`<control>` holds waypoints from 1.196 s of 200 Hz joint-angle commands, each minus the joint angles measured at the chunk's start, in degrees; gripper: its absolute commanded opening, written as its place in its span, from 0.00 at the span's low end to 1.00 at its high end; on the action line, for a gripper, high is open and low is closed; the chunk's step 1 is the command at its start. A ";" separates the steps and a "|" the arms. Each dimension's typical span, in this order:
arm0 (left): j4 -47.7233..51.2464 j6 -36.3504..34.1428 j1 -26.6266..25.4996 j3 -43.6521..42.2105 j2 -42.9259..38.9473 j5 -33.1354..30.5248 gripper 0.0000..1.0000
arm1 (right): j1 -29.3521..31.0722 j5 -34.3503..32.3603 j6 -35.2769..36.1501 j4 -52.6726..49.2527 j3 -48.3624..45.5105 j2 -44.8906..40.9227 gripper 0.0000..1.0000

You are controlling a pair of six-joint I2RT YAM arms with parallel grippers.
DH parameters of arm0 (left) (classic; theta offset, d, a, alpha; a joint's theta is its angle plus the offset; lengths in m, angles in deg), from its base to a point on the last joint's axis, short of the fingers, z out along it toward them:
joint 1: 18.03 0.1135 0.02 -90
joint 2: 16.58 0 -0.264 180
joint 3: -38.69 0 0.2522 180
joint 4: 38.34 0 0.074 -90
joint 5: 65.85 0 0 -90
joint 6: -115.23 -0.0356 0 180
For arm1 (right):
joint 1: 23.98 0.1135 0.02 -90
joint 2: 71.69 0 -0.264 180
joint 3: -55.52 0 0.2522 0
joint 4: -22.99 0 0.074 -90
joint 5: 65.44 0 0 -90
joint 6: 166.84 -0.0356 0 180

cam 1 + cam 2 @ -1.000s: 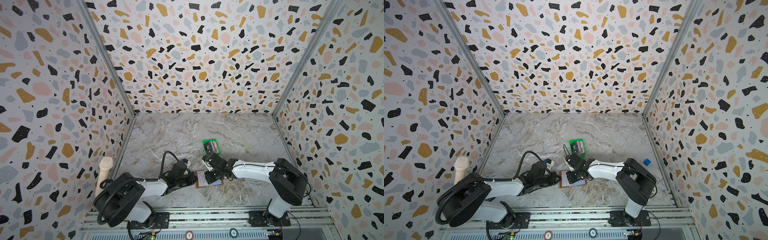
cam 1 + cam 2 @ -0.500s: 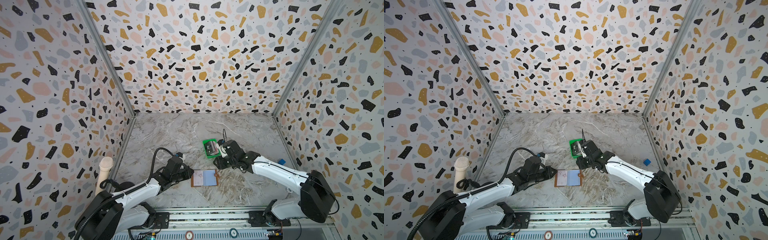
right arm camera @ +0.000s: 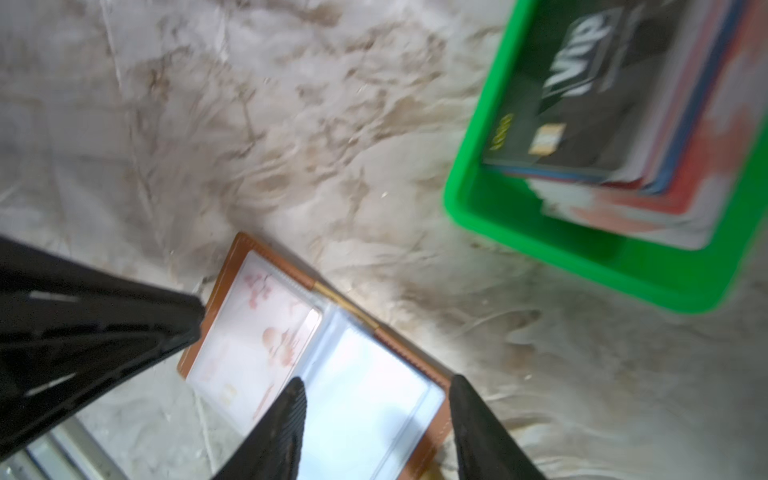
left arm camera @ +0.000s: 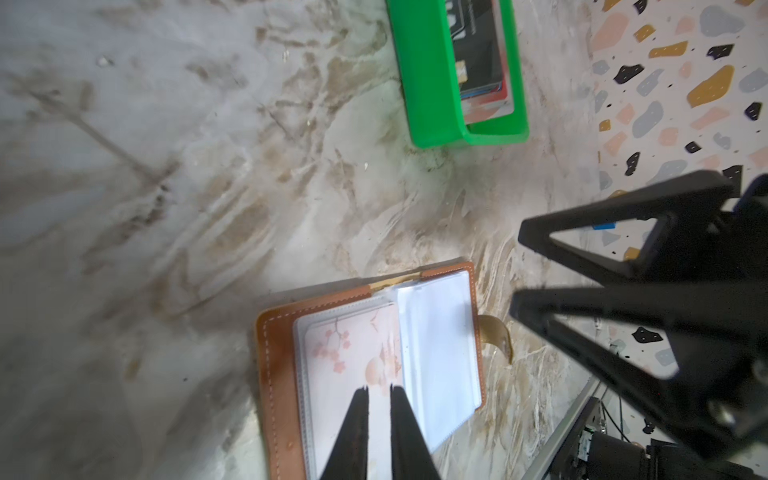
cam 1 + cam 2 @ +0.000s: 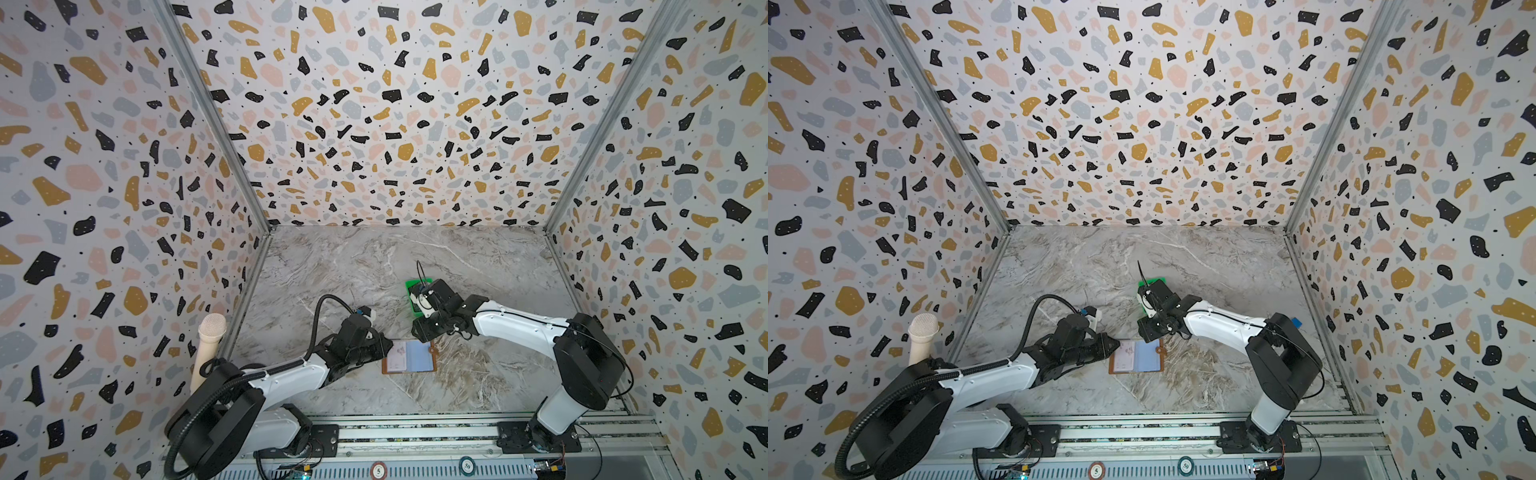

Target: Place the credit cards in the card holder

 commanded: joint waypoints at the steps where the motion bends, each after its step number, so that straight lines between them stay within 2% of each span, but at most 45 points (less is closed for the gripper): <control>1: -2.96 -1.52 -0.98 -0.71 2.00 1.03 0.13 | 1.81 1.74 0.43 -1.31 -1.78 -0.72 0.56; 56: -1.47 -3.19 -2.54 -1.21 5.52 0.51 0.08 | 5.11 -5.23 0.42 -4.32 -1.91 2.97 0.51; 103: -1.58 -3.46 -2.67 -1.93 6.59 0.35 0.01 | 6.12 -6.88 0.11 -3.99 -2.74 5.87 0.49; 128: -1.73 -3.50 -2.67 -1.99 7.36 0.35 0.00 | 7.11 -7.63 -0.31 -4.05 -3.21 7.04 0.36; 159: -2.13 -3.42 -2.75 -2.26 8.59 0.61 0.00 | 7.34 -7.69 -0.77 -3.40 -3.94 6.87 0.15; 181: -2.30 -3.37 -2.85 -2.48 9.11 0.66 0.00 | 7.34 -7.75 -0.83 -2.72 -4.13 5.96 0.07; 205: -2.33 -3.16 -2.88 -2.54 9.41 0.72 0.00 | 7.34 -5.65 -0.08 -1.83 -3.49 4.01 0.09; 230: -1.95 -3.35 -2.95 -2.56 9.50 0.53 0.00 | 6.82 -6.19 -0.64 -1.80 -2.33 1.36 0.31; 239: -1.87 -3.23 -2.96 -2.55 9.61 0.53 0.00 | 6.57 -6.34 -0.70 -2.08 -1.96 0.81 0.35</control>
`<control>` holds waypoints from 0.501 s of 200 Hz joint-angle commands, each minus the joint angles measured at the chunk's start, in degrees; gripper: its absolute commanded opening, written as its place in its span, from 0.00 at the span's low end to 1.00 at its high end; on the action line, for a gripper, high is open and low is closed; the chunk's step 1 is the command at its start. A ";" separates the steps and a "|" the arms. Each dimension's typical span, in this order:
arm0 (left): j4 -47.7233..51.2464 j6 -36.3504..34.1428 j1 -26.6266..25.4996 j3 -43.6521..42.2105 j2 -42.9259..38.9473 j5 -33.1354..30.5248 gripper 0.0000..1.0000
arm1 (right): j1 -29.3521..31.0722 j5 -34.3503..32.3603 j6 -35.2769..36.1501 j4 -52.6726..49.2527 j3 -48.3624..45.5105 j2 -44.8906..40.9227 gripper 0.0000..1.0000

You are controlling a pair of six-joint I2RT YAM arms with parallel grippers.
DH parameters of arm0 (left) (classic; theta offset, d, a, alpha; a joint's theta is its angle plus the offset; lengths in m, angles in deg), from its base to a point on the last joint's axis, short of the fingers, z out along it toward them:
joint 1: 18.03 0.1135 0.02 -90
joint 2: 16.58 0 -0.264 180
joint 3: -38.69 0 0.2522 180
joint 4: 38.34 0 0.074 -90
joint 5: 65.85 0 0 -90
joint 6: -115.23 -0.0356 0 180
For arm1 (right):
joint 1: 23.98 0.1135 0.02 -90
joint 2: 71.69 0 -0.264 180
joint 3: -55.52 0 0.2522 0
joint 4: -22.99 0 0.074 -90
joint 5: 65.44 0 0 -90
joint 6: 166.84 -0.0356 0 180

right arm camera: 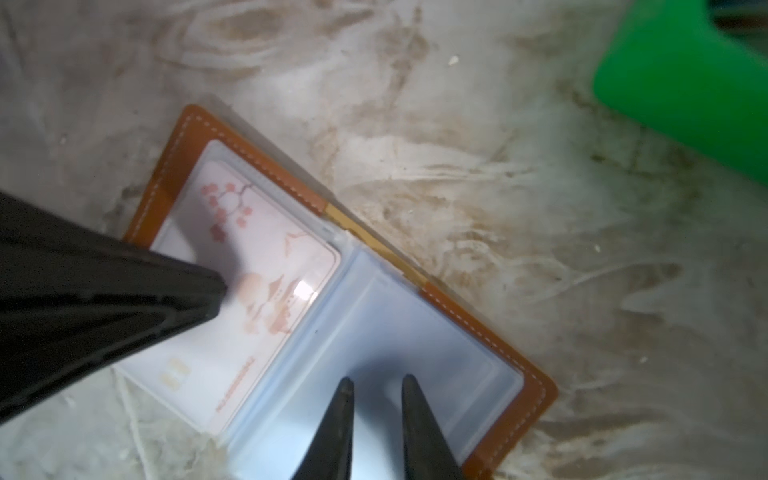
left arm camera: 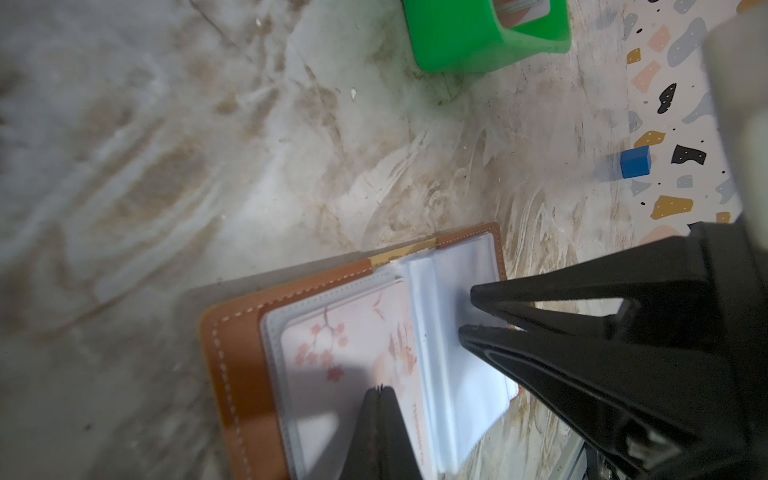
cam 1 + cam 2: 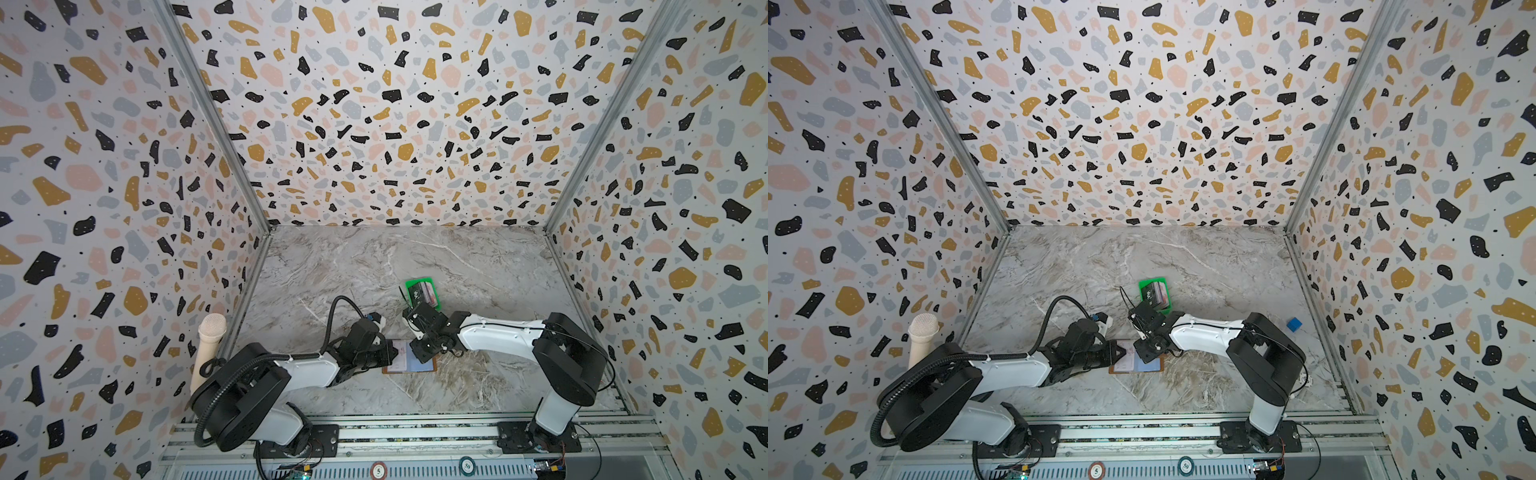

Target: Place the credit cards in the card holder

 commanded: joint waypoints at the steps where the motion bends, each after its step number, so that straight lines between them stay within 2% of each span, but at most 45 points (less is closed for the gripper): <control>1: 4.56 -0.77 -0.41 -2.00 1.75 -0.74 0.00 | -0.29 0.54 -0.32 -1.96 0.37 -3.46 0.36; 62: 4.65 -0.89 -0.47 -1.88 1.70 -0.72 0.00 | -1.05 -5.02 0.95 -5.55 2.84 0.30 0.42; 100: 4.56 -0.88 -0.49 -1.87 1.87 -0.65 0.00 | -0.49 -4.65 1.73 -4.93 2.27 2.34 0.44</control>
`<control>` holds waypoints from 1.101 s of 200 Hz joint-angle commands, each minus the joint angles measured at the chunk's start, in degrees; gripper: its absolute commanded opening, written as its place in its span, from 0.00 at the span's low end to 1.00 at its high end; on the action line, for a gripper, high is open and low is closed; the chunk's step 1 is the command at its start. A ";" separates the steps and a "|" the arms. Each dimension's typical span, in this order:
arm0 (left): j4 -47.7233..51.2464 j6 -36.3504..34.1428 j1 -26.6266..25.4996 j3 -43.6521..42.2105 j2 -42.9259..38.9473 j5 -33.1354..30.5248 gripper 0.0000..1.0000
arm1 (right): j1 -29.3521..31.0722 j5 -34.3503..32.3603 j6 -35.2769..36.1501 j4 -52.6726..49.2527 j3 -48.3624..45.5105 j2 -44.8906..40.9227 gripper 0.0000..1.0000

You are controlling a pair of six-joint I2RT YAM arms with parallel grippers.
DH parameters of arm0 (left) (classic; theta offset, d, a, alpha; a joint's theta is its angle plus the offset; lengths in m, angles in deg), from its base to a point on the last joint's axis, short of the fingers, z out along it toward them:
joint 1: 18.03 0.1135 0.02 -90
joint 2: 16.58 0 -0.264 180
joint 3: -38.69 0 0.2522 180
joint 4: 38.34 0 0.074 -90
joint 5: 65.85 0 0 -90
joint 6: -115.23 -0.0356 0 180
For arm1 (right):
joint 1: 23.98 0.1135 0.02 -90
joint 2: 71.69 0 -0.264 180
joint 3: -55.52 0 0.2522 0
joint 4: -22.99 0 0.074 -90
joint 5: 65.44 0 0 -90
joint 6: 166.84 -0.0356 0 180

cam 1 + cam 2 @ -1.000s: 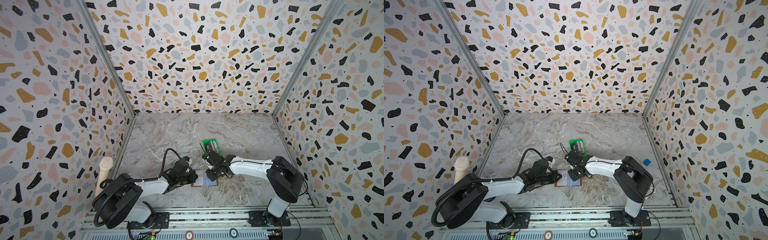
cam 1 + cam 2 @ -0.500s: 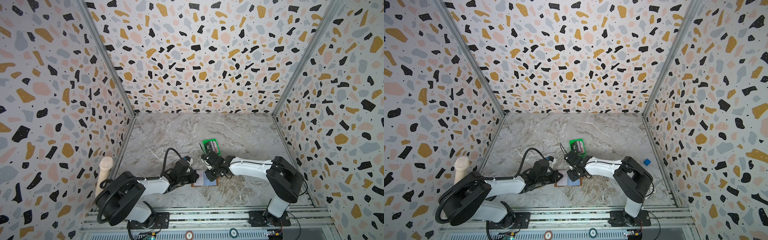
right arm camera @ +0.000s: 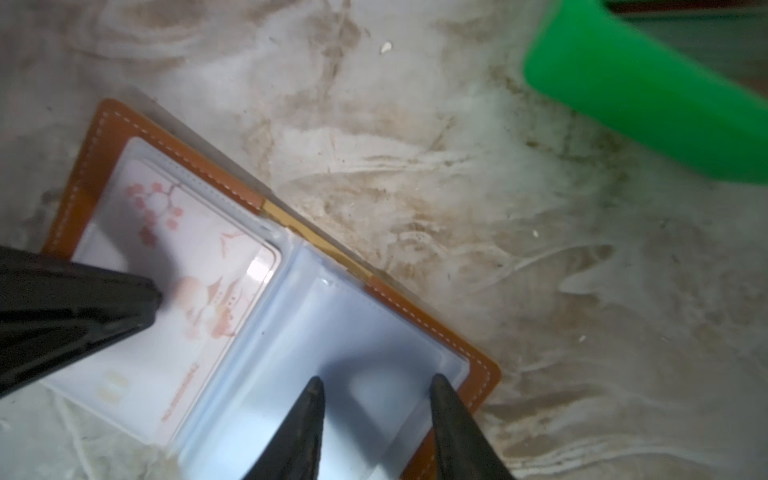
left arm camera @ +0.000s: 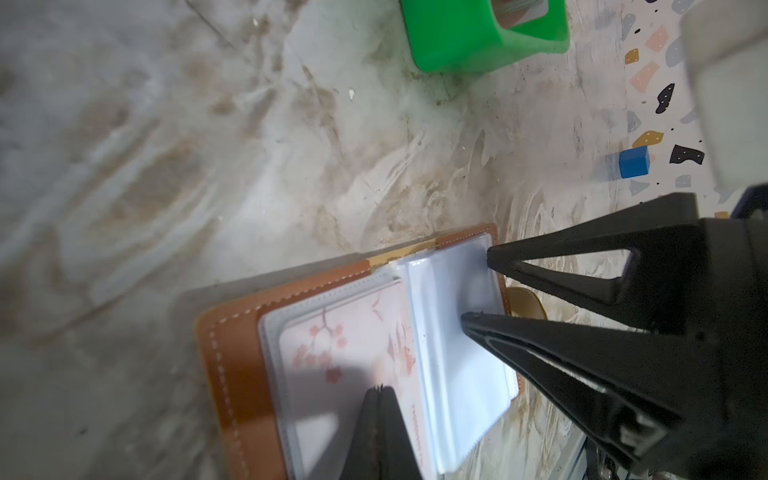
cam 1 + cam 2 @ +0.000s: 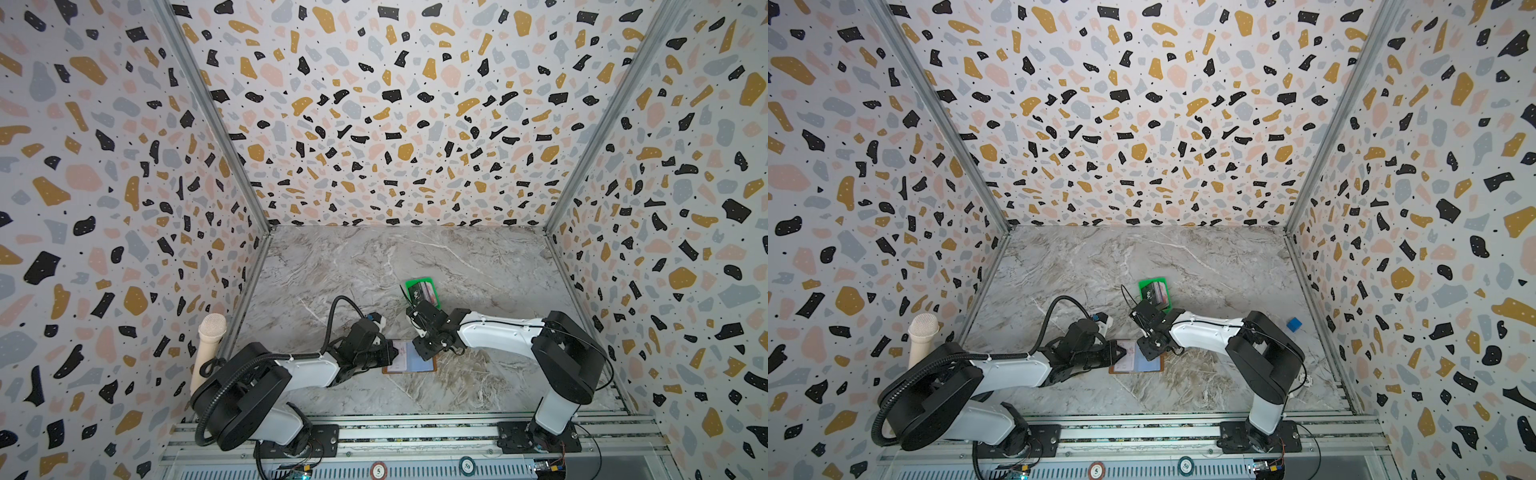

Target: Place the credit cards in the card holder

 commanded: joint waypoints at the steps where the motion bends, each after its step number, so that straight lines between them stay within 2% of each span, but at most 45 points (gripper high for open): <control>1: 5.09 -0.91 -0.45 -1.78 1.65 -0.72 0.00 | 0.57 -0.94 1.14 -2.09 0.98 1.44 0.44; 28: 5.09 -0.90 -0.45 -1.81 1.75 -0.63 0.00 | 1.70 -3.39 1.10 -3.37 1.04 2.38 0.39; 55: 5.09 -1.01 -0.45 -1.78 1.92 -0.47 0.00 | 2.35 -5.83 1.29 -4.40 1.44 2.46 0.44; 66: 5.17 -1.10 -0.38 -1.70 1.99 -0.37 0.00 | 2.33 -5.39 1.60 -4.50 1.60 2.77 0.43; 116: 4.87 -1.03 -0.45 -1.78 2.08 -0.20 0.00 | 2.26 -0.21 1.40 -3.08 -0.23 3.60 0.27; 149: 4.82 -1.01 -0.45 -1.70 2.29 -0.01 0.00 | 2.05 0.66 0.99 -2.58 -1.14 3.00 0.10; 160: 4.78 -0.93 -0.42 -1.76 2.35 0.28 0.00 | 1.85 0.66 0.81 -2.06 -1.32 2.38 0.09; 171: 4.86 -0.92 -0.42 -1.70 2.30 0.55 0.00 | 1.63 1.10 0.99 -1.29 -1.37 1.13 0.10; 198: 5.76 -1.14 -0.45 -1.48 1.90 0.42 0.00 | -0.02 3.05 1.39 -1.51 0.24 -1.57 0.35; 220: 5.96 -1.14 -0.45 -1.27 1.66 0.25 0.00 | -1.89 5.20 1.94 -1.99 1.54 -2.78 0.40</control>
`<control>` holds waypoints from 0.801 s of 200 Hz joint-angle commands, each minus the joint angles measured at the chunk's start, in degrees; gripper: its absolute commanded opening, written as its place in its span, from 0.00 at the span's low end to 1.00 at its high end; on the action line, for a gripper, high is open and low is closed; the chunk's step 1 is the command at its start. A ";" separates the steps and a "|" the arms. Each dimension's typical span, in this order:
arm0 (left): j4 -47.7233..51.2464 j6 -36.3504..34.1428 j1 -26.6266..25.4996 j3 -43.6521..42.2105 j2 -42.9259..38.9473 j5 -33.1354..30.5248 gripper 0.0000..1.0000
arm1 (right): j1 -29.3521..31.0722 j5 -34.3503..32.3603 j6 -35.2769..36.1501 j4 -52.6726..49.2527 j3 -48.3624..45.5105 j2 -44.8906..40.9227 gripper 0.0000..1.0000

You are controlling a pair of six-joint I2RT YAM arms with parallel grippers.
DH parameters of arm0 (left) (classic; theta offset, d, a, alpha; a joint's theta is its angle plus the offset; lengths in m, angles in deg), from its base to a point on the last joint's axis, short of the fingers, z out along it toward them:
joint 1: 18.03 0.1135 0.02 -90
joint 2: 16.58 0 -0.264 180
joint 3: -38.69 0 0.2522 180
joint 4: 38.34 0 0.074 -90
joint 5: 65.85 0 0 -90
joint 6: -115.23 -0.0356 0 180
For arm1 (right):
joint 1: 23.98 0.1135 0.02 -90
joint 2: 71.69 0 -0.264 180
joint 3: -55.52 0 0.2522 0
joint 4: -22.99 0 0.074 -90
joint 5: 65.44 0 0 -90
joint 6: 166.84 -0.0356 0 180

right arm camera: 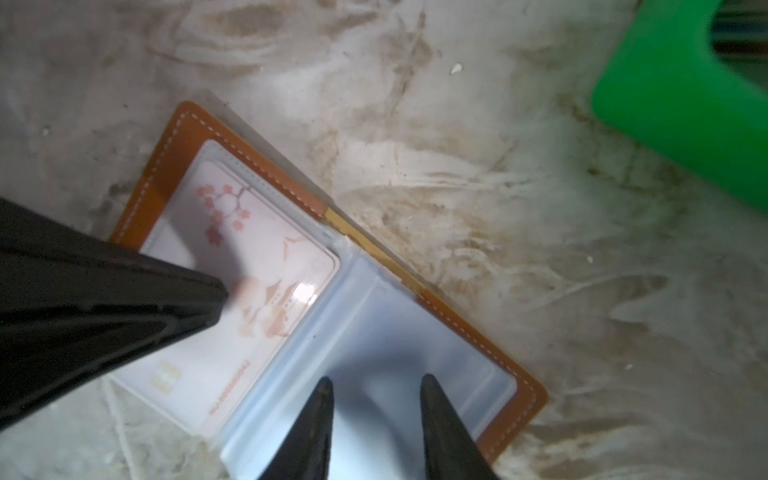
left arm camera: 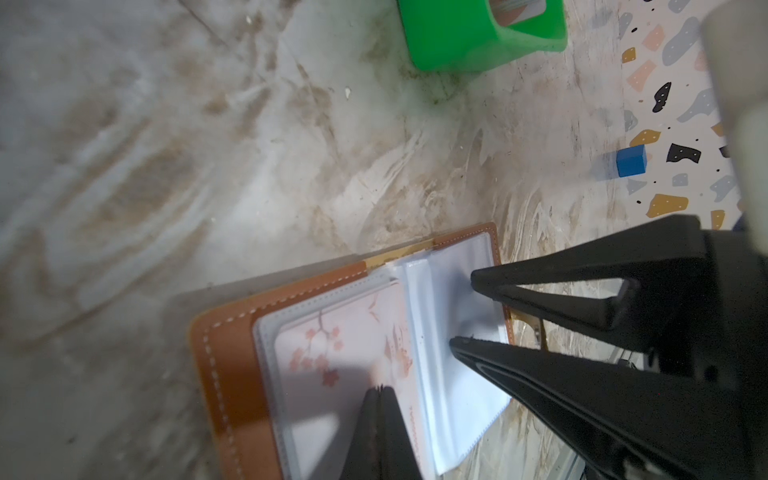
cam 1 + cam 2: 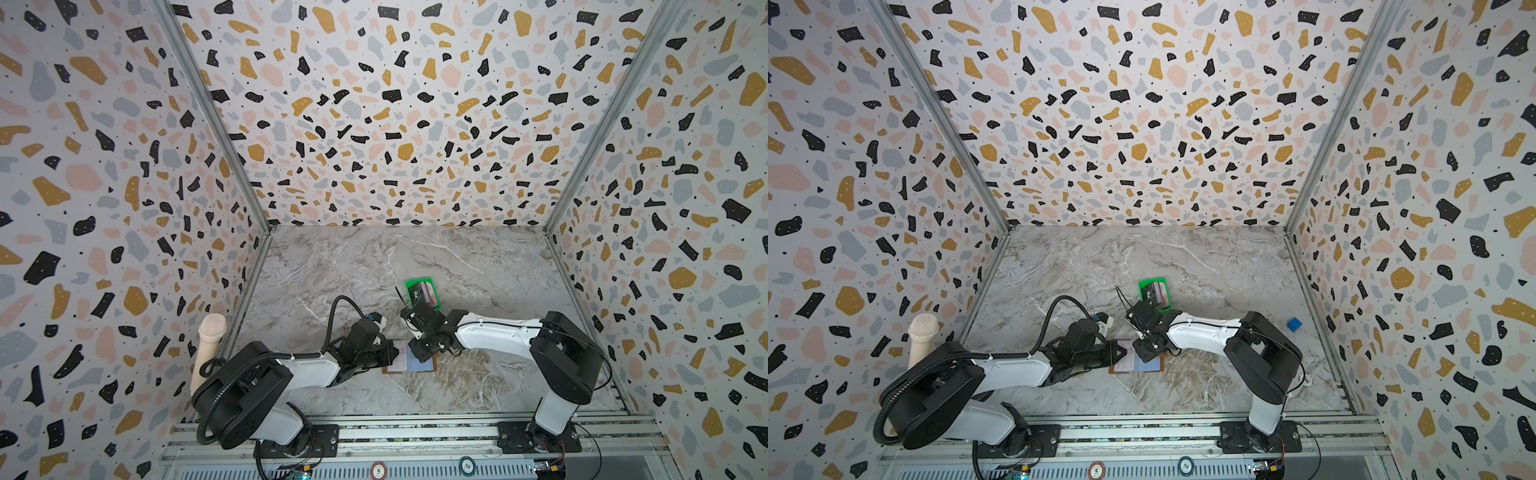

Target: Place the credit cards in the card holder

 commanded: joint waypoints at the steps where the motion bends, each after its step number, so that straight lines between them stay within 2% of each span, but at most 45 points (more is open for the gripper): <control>1: 6.53 -1.12 -0.45 -1.31 1.24 -0.34 0.00 | -2.05 2.63 0.86 -2.65 0.99 -2.89 0.40; 51: 6.27 -1.19 -0.45 -1.26 1.36 -0.39 0.00 | -2.27 -0.01 2.01 -4.50 2.72 -1.06 0.42; 107: 6.01 -1.32 -0.40 -1.36 1.84 -0.32 0.00 | -1.05 0.16 2.49 -4.12 0.53 1.66 0.41; 139: 5.94 -1.45 -0.40 -1.36 1.88 -0.35 0.00 | -1.12 2.36 1.80 -3.48 -2.31 2.69 0.33; 160: 5.75 -1.30 -0.45 -1.41 1.93 -0.21 0.00 | -1.16 2.45 1.16 -3.14 -3.53 2.06 0.24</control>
